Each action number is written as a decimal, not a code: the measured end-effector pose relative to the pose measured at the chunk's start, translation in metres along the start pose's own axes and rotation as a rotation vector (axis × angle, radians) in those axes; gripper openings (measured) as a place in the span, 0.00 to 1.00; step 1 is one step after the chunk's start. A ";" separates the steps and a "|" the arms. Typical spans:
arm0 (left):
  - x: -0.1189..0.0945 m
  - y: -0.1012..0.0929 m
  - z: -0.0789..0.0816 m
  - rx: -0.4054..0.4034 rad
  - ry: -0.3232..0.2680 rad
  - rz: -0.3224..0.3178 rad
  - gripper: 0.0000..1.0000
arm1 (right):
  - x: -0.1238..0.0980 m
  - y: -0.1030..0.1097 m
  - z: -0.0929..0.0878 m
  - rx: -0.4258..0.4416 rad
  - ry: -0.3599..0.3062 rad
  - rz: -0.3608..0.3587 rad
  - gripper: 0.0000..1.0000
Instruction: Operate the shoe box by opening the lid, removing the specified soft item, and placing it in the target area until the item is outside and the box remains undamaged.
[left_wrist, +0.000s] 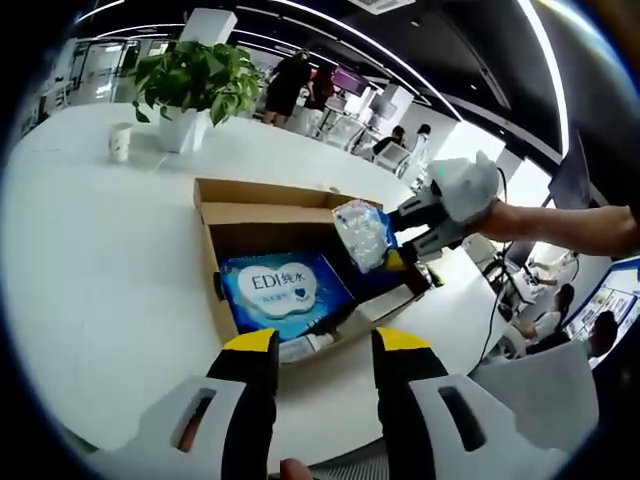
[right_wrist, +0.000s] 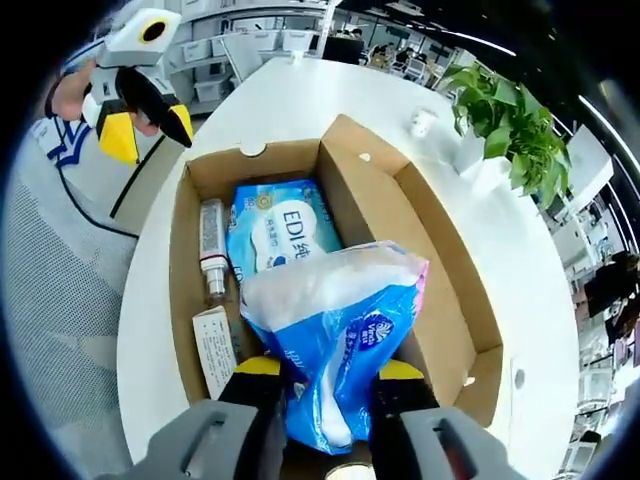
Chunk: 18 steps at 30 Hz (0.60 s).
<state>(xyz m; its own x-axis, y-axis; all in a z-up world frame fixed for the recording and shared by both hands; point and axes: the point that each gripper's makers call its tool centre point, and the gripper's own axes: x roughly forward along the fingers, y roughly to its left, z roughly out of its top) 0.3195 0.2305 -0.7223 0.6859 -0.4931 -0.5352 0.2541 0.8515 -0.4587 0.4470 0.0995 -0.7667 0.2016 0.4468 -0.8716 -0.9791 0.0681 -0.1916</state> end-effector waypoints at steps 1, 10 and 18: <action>0.000 -0.001 0.000 0.000 0.000 -0.001 0.38 | -0.002 0.000 0.001 0.001 -0.003 -0.001 0.27; 0.000 -0.007 0.000 0.005 -0.001 -0.005 0.38 | -0.013 0.000 0.002 0.000 -0.023 -0.020 0.27; -0.001 -0.009 0.005 0.018 -0.003 -0.005 0.38 | -0.026 -0.002 0.008 -0.008 -0.040 -0.037 0.27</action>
<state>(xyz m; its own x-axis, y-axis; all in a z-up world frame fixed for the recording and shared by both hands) 0.3200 0.2245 -0.7143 0.6865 -0.4971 -0.5308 0.2699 0.8519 -0.4488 0.4434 0.0954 -0.7402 0.2366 0.4795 -0.8450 -0.9707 0.0784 -0.2273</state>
